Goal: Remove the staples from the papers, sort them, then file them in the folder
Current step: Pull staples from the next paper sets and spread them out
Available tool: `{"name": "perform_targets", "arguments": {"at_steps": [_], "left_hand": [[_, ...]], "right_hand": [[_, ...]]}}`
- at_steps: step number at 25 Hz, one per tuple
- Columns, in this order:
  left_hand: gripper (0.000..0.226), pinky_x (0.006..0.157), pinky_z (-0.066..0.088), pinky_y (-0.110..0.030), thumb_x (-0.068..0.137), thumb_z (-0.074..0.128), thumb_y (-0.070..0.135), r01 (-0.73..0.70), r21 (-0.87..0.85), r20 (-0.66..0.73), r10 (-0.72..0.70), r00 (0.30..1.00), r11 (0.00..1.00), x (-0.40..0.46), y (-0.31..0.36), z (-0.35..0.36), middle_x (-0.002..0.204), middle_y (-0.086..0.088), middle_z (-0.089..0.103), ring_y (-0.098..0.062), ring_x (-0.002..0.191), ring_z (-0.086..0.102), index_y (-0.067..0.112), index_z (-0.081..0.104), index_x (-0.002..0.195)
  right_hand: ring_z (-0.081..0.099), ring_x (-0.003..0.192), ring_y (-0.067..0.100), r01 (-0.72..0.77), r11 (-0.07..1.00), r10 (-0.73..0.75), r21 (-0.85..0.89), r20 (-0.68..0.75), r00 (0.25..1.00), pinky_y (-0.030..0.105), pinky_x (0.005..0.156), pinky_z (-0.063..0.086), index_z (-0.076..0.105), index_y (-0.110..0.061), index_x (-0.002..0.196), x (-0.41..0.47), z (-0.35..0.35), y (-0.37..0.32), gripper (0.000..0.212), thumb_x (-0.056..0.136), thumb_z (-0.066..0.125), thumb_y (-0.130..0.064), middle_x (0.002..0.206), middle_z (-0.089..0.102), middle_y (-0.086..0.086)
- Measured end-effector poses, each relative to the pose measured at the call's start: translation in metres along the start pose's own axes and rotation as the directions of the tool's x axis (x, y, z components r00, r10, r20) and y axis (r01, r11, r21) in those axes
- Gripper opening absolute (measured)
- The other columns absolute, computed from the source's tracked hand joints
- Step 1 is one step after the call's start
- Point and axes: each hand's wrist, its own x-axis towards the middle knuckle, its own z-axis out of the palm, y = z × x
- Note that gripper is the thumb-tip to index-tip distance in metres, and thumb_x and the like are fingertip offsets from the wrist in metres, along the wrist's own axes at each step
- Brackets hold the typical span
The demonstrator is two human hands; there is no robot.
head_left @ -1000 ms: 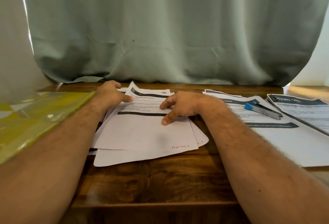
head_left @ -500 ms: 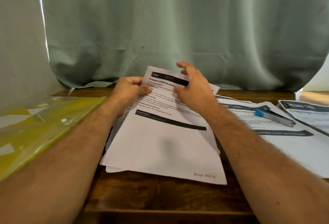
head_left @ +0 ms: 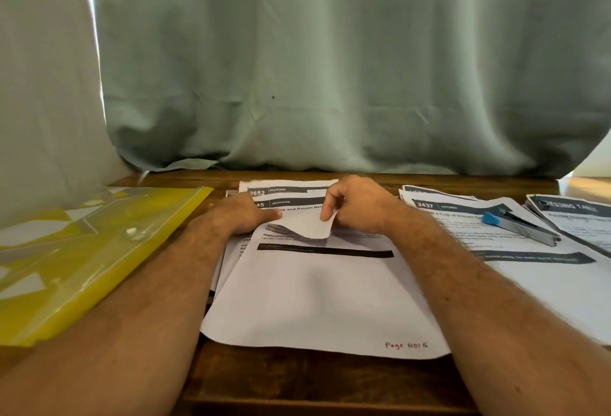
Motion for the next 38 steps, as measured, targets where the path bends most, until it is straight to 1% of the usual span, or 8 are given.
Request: {"name": "perform_targets", "arguments": {"at_steps": [6,12,19,24,28,30,33,38], "left_hand": [[0.097,0.113,0.035,-0.052,0.049,0.058,0.079,0.013,-0.058,-0.071,-0.017,0.997,0.998,0.007,-0.004,-0.002,0.138,-0.005,0.06,-0.031,0.125,0.054,0.026,0.056,0.13],[0.089,0.113,0.033,-0.047,0.079,0.045,0.086,-0.004,0.14,-0.001,0.004,1.0,0.99,0.01,-0.007,0.003,0.151,-0.004,0.046,-0.029,0.136,0.043,0.026,0.043,0.145],[0.073,0.114,0.031,-0.046,0.078,0.08,0.049,-0.066,-0.121,-0.238,0.035,0.971,0.99,-0.003,0.005,-0.005,0.134,0.004,0.061,-0.023,0.127,0.054,0.031,0.048,0.141],[0.03,0.077,0.062,-0.04,0.085,0.077,0.013,-0.21,-0.714,-0.283,-0.001,0.959,0.668,-0.013,0.016,-0.019,0.098,-0.001,0.077,-0.019,0.082,0.076,0.022,0.067,0.112],[0.01,0.077,0.061,-0.041,0.096,0.066,0.017,-0.269,-0.816,-0.329,-0.028,0.944,0.511,-0.008,0.018,-0.015,0.09,-0.004,0.078,-0.023,0.083,0.076,0.014,0.074,0.1],[0.015,0.078,0.059,-0.035,0.099,0.06,0.016,-0.297,-0.822,-0.362,-0.042,0.931,0.485,-0.006,0.02,-0.012,0.094,-0.005,0.078,-0.02,0.083,0.074,0.011,0.074,0.1],[0.018,0.074,0.058,-0.032,0.103,0.054,0.017,-0.301,-0.824,-0.377,-0.068,0.924,0.479,-0.004,0.025,-0.01,0.098,-0.006,0.076,-0.02,0.082,0.071,0.012,0.072,0.103],[0.022,0.08,0.06,-0.045,0.104,0.05,0.02,-0.266,-0.863,-0.335,-0.093,0.938,0.429,0.0,0.025,-0.009,0.1,-0.013,0.075,-0.026,0.08,0.071,0.012,0.071,0.103]], "right_hand": [[0.068,0.055,0.012,-0.009,0.973,0.016,0.229,-0.031,0.999,0.023,0.056,0.056,0.074,-0.023,0.074,-0.002,-0.002,-0.006,0.025,0.085,0.067,-0.002,0.076,0.073,-0.003],[0.068,0.09,0.01,-0.059,0.993,0.051,0.101,0.087,0.995,0.03,0.086,0.059,0.079,-0.031,0.066,-0.003,-0.001,-0.001,0.039,0.077,0.064,0.003,0.087,0.076,-0.008],[0.071,0.082,0.014,-0.062,0.985,0.053,0.159,0.062,0.997,0.032,0.083,0.06,0.078,-0.029,0.064,-0.001,0.001,0.001,0.039,0.077,0.063,0.005,0.077,0.076,-0.006],[0.073,0.074,0.019,0.012,0.936,0.069,0.351,-0.217,0.974,0.033,0.072,0.061,0.068,-0.027,0.073,0.003,0.005,-0.005,0.025,0.086,0.071,-0.006,0.075,0.074,-0.003],[0.068,0.073,0.004,0.104,0.902,0.082,0.42,-0.403,0.912,0.019,0.072,0.056,0.066,-0.026,0.074,0.004,0.001,-0.006,0.023,0.083,0.075,-0.007,0.082,0.073,-0.011],[0.068,0.09,0.006,0.206,0.918,-0.028,0.339,-0.463,0.886,0.022,0.089,0.053,0.072,-0.023,0.073,0.004,0.004,-0.009,0.022,0.08,0.076,-0.003,0.098,0.072,-0.007],[0.061,0.108,0.01,0.317,0.934,-0.219,0.163,-0.441,0.87,0.018,0.104,0.041,0.079,-0.015,0.087,0.002,0.011,-0.019,0.012,0.081,0.076,-0.005,0.119,0.067,0.003],[0.051,0.128,0.015,0.271,0.956,-0.214,0.11,-0.37,0.904,0.027,0.116,0.032,0.068,-0.021,0.125,0.004,0.014,-0.028,0.034,0.092,0.064,-0.012,0.142,0.055,0.003]]}}
